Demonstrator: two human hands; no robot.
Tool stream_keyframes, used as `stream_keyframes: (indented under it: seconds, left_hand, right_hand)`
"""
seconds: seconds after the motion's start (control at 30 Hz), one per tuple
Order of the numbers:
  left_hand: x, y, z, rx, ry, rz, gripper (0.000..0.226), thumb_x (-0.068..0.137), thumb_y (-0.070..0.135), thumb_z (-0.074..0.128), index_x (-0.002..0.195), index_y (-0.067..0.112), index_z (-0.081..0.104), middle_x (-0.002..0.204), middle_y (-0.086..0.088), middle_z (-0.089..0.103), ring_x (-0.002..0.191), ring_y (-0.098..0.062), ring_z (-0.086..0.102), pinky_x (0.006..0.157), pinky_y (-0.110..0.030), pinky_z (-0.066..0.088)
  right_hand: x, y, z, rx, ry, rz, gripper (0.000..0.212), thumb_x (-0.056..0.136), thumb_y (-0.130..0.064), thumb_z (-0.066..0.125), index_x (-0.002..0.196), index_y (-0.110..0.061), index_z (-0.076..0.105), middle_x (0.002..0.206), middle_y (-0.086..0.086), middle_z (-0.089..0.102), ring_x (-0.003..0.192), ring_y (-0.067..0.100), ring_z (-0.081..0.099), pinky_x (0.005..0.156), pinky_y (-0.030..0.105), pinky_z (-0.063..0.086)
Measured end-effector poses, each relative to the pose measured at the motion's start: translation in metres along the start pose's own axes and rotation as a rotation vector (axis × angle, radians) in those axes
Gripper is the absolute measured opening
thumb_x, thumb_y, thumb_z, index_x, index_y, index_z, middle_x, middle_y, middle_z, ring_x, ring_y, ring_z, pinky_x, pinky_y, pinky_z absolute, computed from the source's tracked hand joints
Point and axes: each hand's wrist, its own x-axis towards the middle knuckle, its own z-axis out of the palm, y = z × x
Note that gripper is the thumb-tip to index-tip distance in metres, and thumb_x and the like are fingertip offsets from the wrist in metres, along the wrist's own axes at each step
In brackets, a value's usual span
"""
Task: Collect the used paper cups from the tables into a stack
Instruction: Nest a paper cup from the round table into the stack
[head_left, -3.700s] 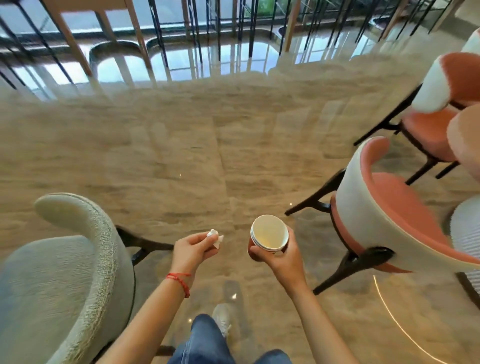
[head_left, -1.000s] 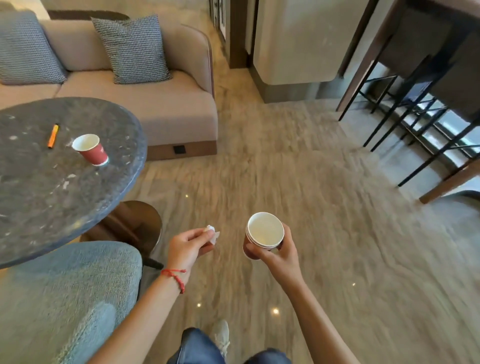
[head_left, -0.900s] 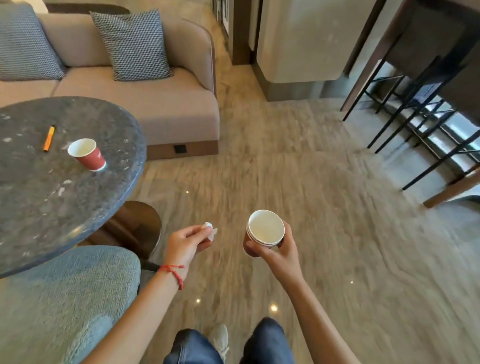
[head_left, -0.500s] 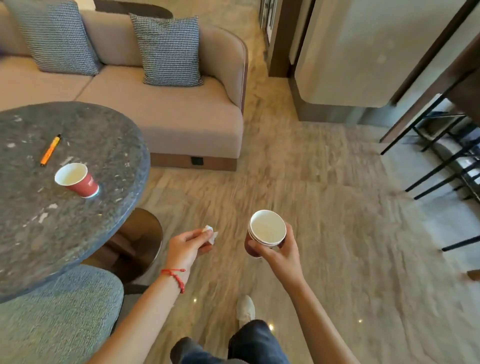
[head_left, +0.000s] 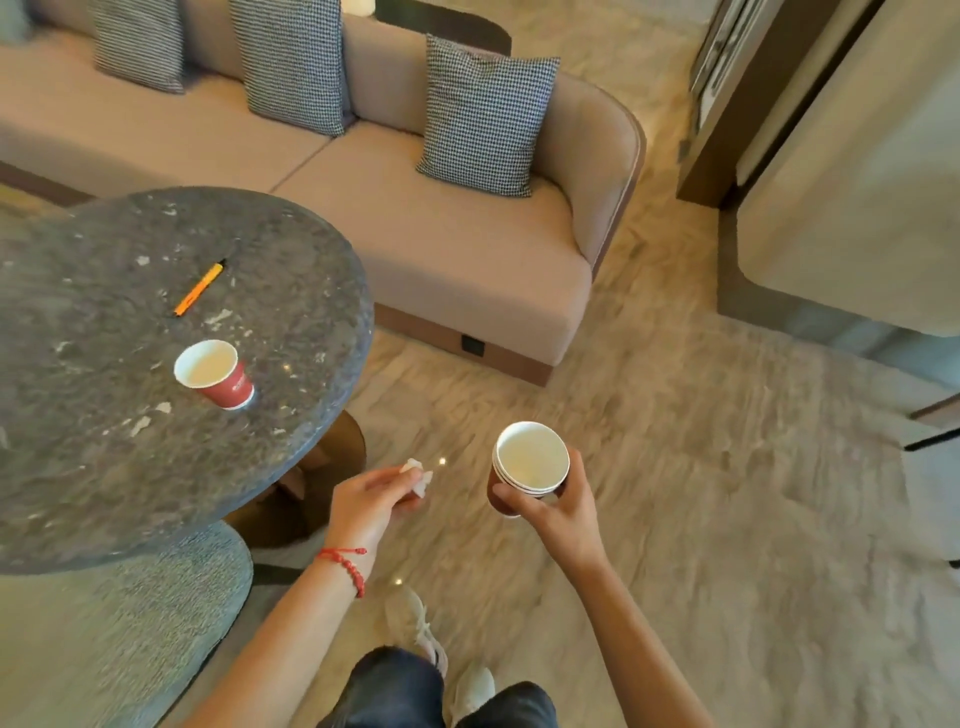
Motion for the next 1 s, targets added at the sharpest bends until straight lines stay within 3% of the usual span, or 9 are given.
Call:
stream_keyframes:
  seconds: [0.13, 0.23, 0.43, 0.63, 0.8, 1.0]
  left_hand:
    - [0.032, 0.024, -0.017, -0.017, 0.075, 0.015, 0.023, 0.077, 0.004, 0.07, 0.055, 0.008, 0.071, 0.069, -0.003, 0.074, 0.077, -0.015, 0.07, 0.066, -0.025, 0.058]
    - [0.053, 0.048, -0.035, -0.095, 0.179, 0.017, 0.01, 0.078, 0.002, 0.069, 0.068, 0.004, 0.07, 0.065, -0.003, 0.073, 0.073, -0.017, 0.069, 0.065, -0.025, 0.058]
    - [0.079, 0.08, -0.074, -0.21, 0.345, 0.072, 0.007, 0.078, -0.002, 0.067, 0.074, 0.003, 0.068, 0.059, 0.0, 0.071, 0.057, -0.008, 0.068, 0.051, -0.018, 0.054]
    - [0.083, 0.087, -0.117, -0.206, 0.507, 0.084, 0.009, 0.077, 0.006, 0.071, 0.086, 0.003, 0.071, 0.077, -0.008, 0.072, 0.065, -0.015, 0.068, 0.058, -0.017, 0.055]
    - [0.093, 0.095, -0.142, -0.269, 0.644, 0.099, 0.005, 0.079, 0.004, 0.069, 0.084, 0.004, 0.07, 0.065, -0.002, 0.071, 0.061, -0.01, 0.065, 0.06, -0.018, 0.057]
    - [0.099, 0.101, -0.153, -0.378, 0.787, 0.118, 0.011, 0.08, 0.002, 0.066, 0.091, 0.001, 0.068, 0.079, -0.01, 0.067, 0.058, -0.005, 0.065, 0.055, -0.014, 0.054]
  right_hand:
    - [0.042, -0.017, 0.039, -0.026, -0.087, -0.036, 0.061, 0.054, -0.032, 0.084, 0.104, -0.039, 0.049, 0.1, -0.015, 0.062, 0.089, -0.009, 0.059, 0.066, 0.005, 0.045]
    - [0.07, -0.031, 0.075, -0.063, -0.16, -0.065, 0.063, 0.053, -0.038, 0.085, 0.103, -0.042, 0.047, 0.102, -0.016, 0.062, 0.091, -0.009, 0.059, 0.068, 0.005, 0.046]
    - [0.114, -0.053, 0.149, -0.111, -0.347, -0.137, 0.064, 0.06, -0.029, 0.088, 0.105, -0.041, 0.045, 0.107, -0.018, 0.058, 0.093, -0.015, 0.055, 0.068, 0.002, 0.044]
    - [0.136, -0.073, 0.205, -0.125, -0.534, -0.189, 0.065, 0.061, -0.018, 0.088, 0.106, -0.04, 0.046, 0.106, -0.015, 0.059, 0.094, -0.011, 0.057, 0.071, 0.006, 0.046]
    - [0.159, -0.091, 0.256, -0.137, -0.711, -0.227, 0.066, 0.063, -0.012, 0.087, 0.108, -0.037, 0.046, 0.108, -0.016, 0.057, 0.094, -0.013, 0.056, 0.072, 0.007, 0.046]
    - [0.181, -0.108, 0.307, -0.15, -0.915, -0.259, 0.069, 0.062, -0.014, 0.087, 0.115, -0.031, 0.045, 0.109, -0.018, 0.054, 0.094, -0.018, 0.053, 0.072, 0.002, 0.044]
